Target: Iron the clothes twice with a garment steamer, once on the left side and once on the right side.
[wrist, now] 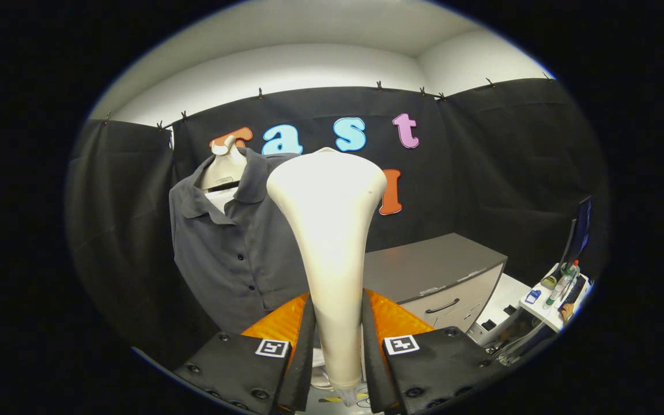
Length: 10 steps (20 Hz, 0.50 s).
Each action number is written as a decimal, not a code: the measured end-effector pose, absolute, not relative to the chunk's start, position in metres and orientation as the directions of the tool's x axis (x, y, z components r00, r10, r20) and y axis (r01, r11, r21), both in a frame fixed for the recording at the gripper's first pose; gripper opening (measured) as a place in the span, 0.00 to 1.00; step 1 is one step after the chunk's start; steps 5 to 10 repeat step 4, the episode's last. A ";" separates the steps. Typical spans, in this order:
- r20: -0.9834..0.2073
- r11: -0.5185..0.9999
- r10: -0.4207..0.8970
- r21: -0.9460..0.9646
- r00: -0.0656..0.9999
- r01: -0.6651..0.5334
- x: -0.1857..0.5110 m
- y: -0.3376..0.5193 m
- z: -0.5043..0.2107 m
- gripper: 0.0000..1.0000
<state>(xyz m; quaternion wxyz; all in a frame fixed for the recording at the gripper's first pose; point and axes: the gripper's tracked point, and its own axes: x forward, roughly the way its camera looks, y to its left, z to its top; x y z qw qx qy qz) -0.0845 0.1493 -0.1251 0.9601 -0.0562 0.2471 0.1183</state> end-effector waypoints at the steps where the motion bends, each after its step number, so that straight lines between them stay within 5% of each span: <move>1: -0.489 0.967 0.196 -0.049 0.850 -0.251 -0.083 0.148 -0.126 0.46; 10: -0.490 0.968 0.192 -0.047 0.850 -0.245 -0.083 0.144 -0.126 0.46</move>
